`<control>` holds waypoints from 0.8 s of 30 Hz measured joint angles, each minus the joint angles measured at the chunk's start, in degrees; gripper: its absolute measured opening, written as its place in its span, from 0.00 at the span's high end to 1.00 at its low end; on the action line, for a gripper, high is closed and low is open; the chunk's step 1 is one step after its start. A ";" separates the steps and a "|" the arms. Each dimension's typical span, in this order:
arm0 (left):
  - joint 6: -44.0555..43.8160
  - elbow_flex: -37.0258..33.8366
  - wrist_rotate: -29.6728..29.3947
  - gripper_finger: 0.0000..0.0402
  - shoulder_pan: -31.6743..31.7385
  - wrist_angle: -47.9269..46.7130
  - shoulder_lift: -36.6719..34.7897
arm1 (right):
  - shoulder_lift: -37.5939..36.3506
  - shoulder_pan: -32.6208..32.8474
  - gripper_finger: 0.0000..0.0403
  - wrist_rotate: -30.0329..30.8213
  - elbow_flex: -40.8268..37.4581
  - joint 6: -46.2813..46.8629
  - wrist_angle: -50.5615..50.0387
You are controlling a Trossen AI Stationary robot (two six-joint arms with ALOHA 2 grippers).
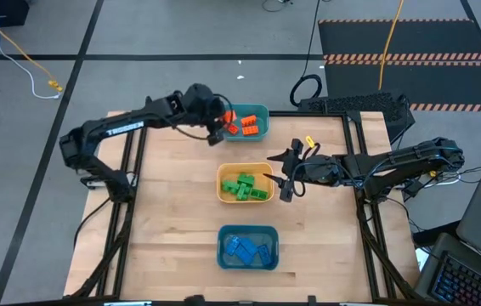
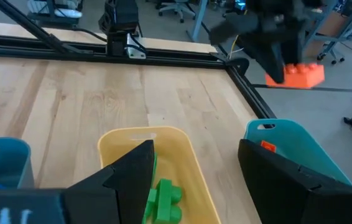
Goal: Sort & place blocks by color
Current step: Put the orange game piece into the green bin, then return to Home Position
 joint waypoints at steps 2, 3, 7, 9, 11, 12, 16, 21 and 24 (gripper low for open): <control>0.51 0.01 1.30 0.66 1.29 2.72 1.79 | 0.00 -0.02 0.43 0.10 0.00 -0.14 0.04; 0.92 0.03 1.70 0.66 1.96 3.76 2.80 | 0.03 -0.02 0.43 0.13 0.00 -0.54 0.11; 1.48 0.01 1.91 0.64 3.69 9.51 7.10 | 0.04 -0.74 0.43 0.26 0.00 -1.93 0.98; 2.38 0.01 2.14 0.63 4.43 11.02 8.87 | 0.04 -1.26 0.43 0.26 0.00 -1.44 0.80; 3.34 0.01 2.17 0.63 5.06 12.22 10.41 | 0.04 -1.69 0.43 0.26 0.00 -0.76 0.44; 3.29 0.01 2.17 0.63 5.33 12.53 11.00 | 0.04 -1.91 0.43 0.28 0.00 -0.71 0.30; 0.79 0.01 2.30 0.60 5.74 13.71 11.81 | 0.04 -2.45 0.43 0.27 0.00 -0.60 0.00; 0.71 0.01 3.17 0.51 5.85 13.68 11.83 | 0.04 -3.60 0.43 0.26 0.00 -0.60 0.04; -0.09 0.01 3.17 0.45 5.96 13.16 11.82 | 0.03 -4.22 0.43 0.21 -0.46 -0.58 0.86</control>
